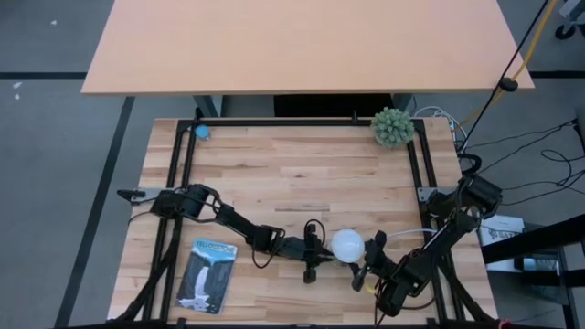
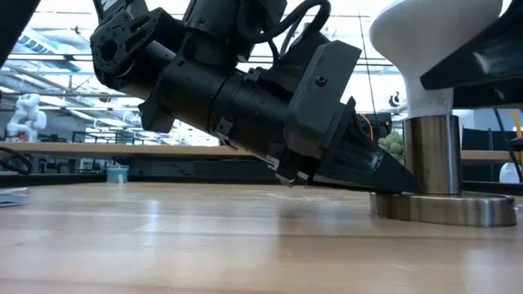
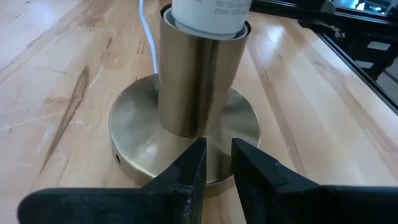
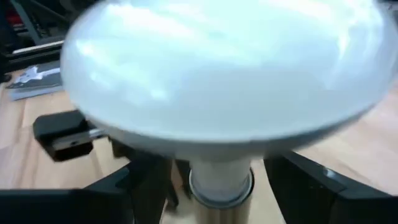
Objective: Screw lightbulb
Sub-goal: Remove the lightbulb from the bronze lamp socket
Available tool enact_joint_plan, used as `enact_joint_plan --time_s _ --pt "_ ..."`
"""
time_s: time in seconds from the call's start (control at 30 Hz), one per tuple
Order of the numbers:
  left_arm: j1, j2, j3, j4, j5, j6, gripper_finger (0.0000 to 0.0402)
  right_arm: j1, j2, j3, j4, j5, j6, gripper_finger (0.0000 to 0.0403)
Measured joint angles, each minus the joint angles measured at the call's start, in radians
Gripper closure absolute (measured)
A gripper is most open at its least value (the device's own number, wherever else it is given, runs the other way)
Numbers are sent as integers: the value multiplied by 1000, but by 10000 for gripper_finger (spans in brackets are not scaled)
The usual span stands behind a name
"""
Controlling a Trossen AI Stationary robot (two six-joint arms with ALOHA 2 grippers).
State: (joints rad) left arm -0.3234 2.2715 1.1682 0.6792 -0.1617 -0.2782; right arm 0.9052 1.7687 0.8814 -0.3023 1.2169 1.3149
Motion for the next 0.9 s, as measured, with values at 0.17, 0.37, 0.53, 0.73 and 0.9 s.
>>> enact_joint_plan --time_s 0.17,0.37,0.53,0.73,0.9 --pt "2 0 0 0 -6 -3 319 -37 2 0 11 -5 -51 178" --pt "4 0 0 0 -14 -2 319 -60 2 0 19 -36 -104 225" --pt "14 -1 1 -27 -11 -2 319 -59 1 1 19 -77 -126 264" --pt "38 -2 1 -60 37 -2 319 -57 0 1 23 -98 -155 264" --pt "63 -4 1 -87 65 -2 319 -59 -16 2 39 -153 -227 264"
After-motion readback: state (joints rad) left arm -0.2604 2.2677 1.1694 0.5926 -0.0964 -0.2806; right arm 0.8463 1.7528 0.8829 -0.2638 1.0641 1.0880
